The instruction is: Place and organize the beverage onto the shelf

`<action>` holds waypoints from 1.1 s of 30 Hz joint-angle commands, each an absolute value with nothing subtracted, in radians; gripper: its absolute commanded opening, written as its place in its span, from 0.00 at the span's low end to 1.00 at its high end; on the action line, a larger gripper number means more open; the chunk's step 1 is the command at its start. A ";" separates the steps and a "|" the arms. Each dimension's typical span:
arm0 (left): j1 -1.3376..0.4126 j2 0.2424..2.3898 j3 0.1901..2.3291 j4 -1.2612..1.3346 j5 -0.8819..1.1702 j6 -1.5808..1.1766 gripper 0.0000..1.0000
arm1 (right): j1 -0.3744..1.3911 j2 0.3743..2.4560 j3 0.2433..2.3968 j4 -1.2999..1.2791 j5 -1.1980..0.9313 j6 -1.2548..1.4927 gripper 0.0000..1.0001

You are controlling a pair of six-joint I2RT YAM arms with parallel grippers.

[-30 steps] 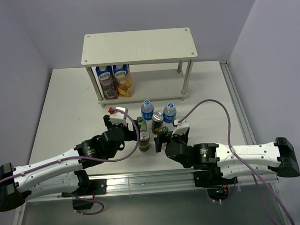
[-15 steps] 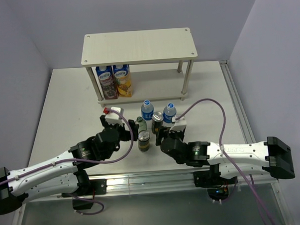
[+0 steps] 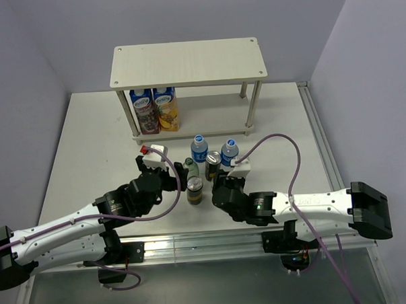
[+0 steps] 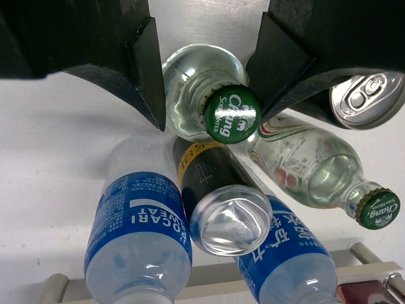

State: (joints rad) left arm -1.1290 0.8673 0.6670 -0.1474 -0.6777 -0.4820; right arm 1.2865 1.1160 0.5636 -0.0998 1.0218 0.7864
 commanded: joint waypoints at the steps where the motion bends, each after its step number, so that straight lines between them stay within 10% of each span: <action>1: -1.126 0.850 0.683 -0.149 -0.669 -0.463 0.99 | 1.282 1.147 0.578 -0.074 1.049 0.807 0.48; 10: -1.126 0.857 0.860 -0.300 -0.744 -0.440 1.00 | 1.284 1.149 0.675 -0.147 1.046 0.742 0.01; 33: -1.085 0.818 0.971 -0.362 -0.792 -0.330 0.99 | 1.282 0.956 1.251 -0.332 1.123 0.301 0.00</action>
State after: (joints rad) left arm -1.0878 0.8268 0.9615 -0.3649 -0.7773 -0.3519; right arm 1.2892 0.9573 1.0870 -0.4831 1.0332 0.4648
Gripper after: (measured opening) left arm 0.994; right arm 0.391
